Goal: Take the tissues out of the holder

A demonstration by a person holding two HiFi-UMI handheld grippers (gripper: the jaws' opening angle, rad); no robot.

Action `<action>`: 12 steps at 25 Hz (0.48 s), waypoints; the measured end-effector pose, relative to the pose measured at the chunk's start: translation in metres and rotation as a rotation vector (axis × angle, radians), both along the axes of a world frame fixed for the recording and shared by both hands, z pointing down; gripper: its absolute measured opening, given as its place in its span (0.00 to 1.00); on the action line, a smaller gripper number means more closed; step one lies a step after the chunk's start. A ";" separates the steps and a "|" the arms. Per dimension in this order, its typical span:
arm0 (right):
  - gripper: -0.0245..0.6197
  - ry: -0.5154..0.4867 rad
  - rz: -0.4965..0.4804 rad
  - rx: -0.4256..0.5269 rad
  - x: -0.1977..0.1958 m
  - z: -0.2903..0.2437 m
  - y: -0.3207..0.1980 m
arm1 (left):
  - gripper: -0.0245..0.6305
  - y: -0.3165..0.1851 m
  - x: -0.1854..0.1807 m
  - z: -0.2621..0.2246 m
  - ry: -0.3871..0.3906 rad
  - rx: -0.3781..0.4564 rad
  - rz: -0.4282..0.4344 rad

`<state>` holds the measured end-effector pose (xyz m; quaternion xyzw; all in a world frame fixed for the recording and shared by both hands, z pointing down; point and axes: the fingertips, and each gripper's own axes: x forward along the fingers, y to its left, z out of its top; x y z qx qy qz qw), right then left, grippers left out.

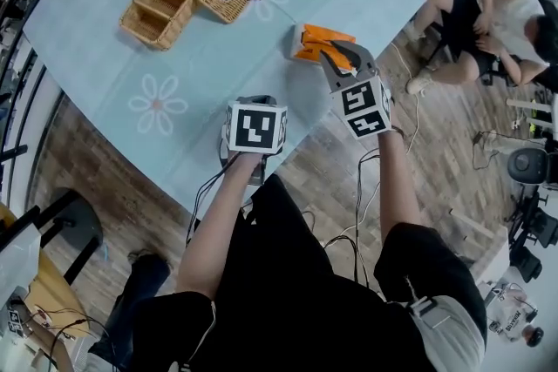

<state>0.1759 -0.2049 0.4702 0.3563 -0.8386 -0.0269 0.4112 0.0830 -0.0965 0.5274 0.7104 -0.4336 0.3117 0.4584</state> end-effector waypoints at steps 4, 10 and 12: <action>0.19 -0.157 0.171 -0.050 0.002 -0.011 0.013 | 0.05 -0.003 0.003 -0.004 0.005 0.005 0.005; 0.09 -0.339 0.373 -0.229 0.006 0.002 0.046 | 0.05 -0.004 0.012 -0.004 0.006 0.019 0.017; 0.08 -0.376 0.428 -0.288 0.007 0.009 0.056 | 0.05 -0.005 0.013 -0.005 0.005 0.029 0.014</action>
